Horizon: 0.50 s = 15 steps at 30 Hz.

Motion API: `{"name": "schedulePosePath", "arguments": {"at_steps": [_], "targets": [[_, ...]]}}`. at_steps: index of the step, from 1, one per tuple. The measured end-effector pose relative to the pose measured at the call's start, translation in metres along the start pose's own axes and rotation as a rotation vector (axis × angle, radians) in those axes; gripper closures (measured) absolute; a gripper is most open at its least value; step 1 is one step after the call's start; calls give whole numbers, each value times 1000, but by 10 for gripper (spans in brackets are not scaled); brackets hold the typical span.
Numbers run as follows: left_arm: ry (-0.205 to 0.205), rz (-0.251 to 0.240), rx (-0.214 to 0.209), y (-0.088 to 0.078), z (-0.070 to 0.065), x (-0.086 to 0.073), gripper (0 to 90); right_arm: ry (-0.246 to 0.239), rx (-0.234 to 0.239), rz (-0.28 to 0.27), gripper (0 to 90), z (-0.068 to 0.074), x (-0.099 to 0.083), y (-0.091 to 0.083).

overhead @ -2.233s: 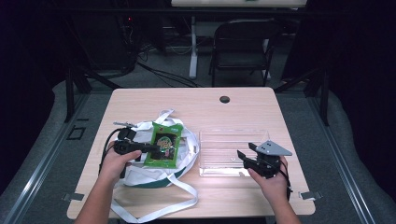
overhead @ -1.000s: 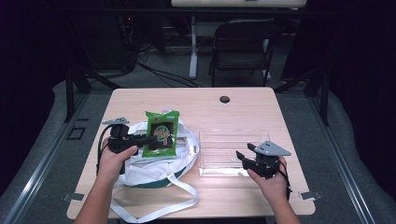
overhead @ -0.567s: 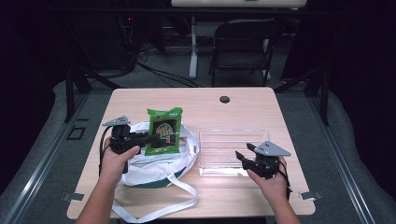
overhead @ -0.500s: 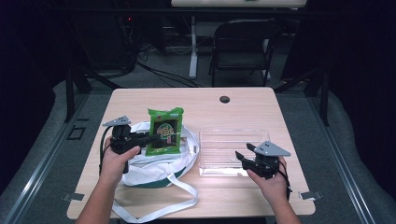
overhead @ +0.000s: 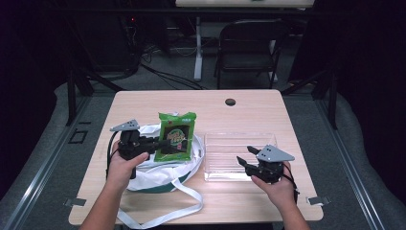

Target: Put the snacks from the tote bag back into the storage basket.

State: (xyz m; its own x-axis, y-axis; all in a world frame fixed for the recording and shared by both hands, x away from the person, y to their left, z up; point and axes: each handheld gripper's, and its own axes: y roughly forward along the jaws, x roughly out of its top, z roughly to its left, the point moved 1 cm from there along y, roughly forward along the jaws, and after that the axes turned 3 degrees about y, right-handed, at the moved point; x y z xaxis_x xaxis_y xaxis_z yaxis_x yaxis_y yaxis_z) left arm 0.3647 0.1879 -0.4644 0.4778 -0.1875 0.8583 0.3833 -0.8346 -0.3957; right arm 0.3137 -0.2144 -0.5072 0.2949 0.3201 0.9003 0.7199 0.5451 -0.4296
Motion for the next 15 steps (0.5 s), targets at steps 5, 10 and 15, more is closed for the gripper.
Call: {"name": "schedulePosePath", "arguments": {"at_steps": [5,10,15], "targets": [[9,-3,-5,2,-3,0,717,18,53,67,501,-5,15,3],[17,-3,-9,4,-5,0,717,-11,91,113,549,-9,24,7],[28,-4,-4,5,-5,0,717,-80,128,189,570,-12,36,12]]}}
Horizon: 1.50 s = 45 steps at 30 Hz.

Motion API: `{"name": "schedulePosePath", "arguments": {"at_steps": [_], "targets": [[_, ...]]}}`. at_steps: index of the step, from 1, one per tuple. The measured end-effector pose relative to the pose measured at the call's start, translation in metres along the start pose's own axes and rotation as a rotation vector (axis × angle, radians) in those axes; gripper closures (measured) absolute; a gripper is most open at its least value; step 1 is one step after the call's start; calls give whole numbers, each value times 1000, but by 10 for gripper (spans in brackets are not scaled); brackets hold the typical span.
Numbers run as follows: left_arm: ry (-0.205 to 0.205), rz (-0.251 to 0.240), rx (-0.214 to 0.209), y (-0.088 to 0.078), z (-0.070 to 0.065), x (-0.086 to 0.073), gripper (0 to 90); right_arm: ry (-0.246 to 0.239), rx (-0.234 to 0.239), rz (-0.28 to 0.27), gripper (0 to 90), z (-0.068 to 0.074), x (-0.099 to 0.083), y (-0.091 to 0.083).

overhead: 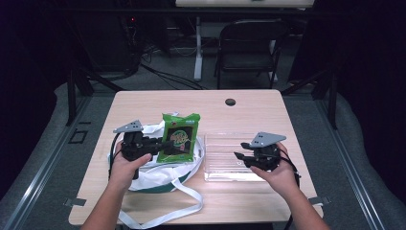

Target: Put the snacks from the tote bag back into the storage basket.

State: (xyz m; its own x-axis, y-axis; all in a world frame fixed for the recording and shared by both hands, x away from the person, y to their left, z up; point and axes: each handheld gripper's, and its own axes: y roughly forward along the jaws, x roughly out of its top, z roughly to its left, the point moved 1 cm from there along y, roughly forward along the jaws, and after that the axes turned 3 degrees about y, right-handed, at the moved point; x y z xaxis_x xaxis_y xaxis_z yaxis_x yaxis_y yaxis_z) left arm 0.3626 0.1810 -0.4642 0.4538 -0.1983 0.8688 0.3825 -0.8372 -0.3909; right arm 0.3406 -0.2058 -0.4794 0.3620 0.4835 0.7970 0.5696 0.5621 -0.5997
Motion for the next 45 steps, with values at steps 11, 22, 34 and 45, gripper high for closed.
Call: {"name": "schedulePosePath", "arguments": {"at_steps": [11,22,34,45], "targets": [[14,-23,-6,0,-3,1,718,-119,65,115,616,-5,24,8],[29,-18,-38,4,-8,2,718,-175,118,175,619,-14,50,7],[32,-21,-55,11,-13,0,718,-192,163,204,609,-24,71,0],[52,-22,-69,13,-19,2,718,-258,201,257,608,-24,90,-9]]}}
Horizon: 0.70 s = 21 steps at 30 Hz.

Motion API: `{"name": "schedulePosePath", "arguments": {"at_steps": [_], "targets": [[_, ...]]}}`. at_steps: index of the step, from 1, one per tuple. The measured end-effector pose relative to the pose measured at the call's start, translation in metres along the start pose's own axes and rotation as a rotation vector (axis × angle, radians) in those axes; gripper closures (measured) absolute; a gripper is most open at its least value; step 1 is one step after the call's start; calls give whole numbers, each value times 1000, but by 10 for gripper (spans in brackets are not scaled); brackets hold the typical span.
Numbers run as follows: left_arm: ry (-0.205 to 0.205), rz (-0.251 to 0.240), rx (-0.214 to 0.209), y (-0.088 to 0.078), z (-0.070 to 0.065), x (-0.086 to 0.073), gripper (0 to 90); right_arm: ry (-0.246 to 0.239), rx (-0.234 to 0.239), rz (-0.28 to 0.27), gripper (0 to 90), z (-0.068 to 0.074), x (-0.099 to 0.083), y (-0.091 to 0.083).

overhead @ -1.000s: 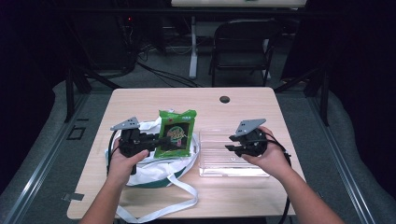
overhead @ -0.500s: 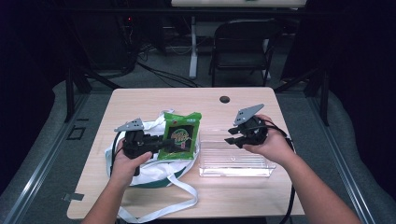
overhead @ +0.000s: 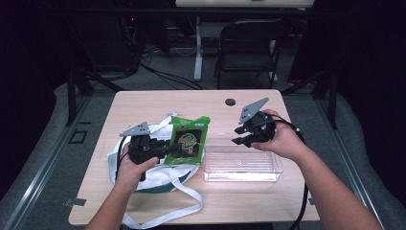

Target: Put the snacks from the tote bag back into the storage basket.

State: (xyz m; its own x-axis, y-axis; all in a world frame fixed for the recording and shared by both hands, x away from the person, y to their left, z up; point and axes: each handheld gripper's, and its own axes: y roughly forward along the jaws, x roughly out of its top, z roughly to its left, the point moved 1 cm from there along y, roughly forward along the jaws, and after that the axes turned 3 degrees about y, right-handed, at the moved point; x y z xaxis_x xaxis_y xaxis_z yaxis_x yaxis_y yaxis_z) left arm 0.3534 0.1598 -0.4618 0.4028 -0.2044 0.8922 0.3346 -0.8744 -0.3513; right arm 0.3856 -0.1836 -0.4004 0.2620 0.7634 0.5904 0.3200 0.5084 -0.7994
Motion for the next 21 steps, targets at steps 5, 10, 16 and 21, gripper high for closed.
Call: {"name": "schedulePosePath", "arguments": {"at_steps": [5,10,16,21], "targets": [[3,2,-3,2,-1,0,718,-9,9,8,594,-1,10,-4],[2,2,0,2,-1,0,718,-27,16,14,592,-2,20,-9],[5,7,2,3,-1,-1,718,-35,21,4,572,-3,31,-13],[-3,10,-5,5,0,-2,718,-55,25,1,555,-2,39,-13]]}}
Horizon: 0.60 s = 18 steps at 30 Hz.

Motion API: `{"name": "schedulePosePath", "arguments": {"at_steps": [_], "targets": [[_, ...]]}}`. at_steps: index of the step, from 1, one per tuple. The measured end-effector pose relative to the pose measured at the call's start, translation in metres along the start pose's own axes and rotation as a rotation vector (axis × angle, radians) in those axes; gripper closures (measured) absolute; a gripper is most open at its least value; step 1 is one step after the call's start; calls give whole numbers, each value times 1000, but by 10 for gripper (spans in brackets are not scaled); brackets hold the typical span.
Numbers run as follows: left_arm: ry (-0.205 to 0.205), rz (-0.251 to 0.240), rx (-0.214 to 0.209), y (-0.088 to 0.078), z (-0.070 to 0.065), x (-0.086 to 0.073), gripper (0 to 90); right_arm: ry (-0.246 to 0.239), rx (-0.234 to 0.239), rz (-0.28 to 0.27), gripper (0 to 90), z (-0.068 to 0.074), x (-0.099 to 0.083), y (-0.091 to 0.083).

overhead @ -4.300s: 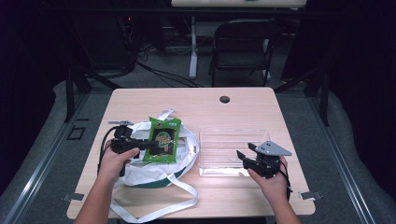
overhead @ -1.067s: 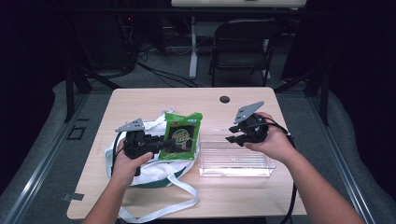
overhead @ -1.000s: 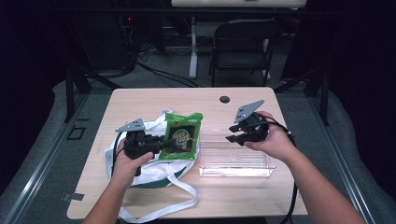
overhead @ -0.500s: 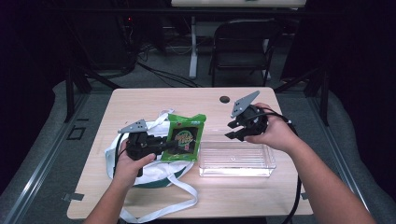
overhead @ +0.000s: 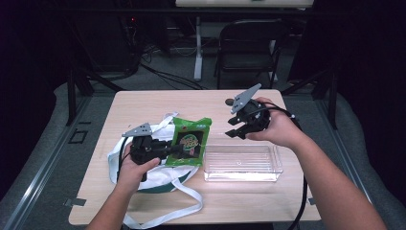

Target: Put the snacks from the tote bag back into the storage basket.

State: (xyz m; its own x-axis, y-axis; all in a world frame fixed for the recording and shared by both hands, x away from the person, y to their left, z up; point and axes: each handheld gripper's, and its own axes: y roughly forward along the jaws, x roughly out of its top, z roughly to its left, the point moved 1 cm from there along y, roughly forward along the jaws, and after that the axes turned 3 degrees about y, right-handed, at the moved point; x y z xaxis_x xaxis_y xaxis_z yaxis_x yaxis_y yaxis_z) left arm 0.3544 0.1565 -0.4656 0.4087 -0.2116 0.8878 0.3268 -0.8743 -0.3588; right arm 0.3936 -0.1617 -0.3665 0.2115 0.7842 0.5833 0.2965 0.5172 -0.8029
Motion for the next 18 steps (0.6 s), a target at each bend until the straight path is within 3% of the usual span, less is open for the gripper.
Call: {"name": "schedulePosePath", "arguments": {"at_steps": [18], "targets": [[16,23,-28,12,-9,0,718,-57,24,0,455,10,30,6]]}}
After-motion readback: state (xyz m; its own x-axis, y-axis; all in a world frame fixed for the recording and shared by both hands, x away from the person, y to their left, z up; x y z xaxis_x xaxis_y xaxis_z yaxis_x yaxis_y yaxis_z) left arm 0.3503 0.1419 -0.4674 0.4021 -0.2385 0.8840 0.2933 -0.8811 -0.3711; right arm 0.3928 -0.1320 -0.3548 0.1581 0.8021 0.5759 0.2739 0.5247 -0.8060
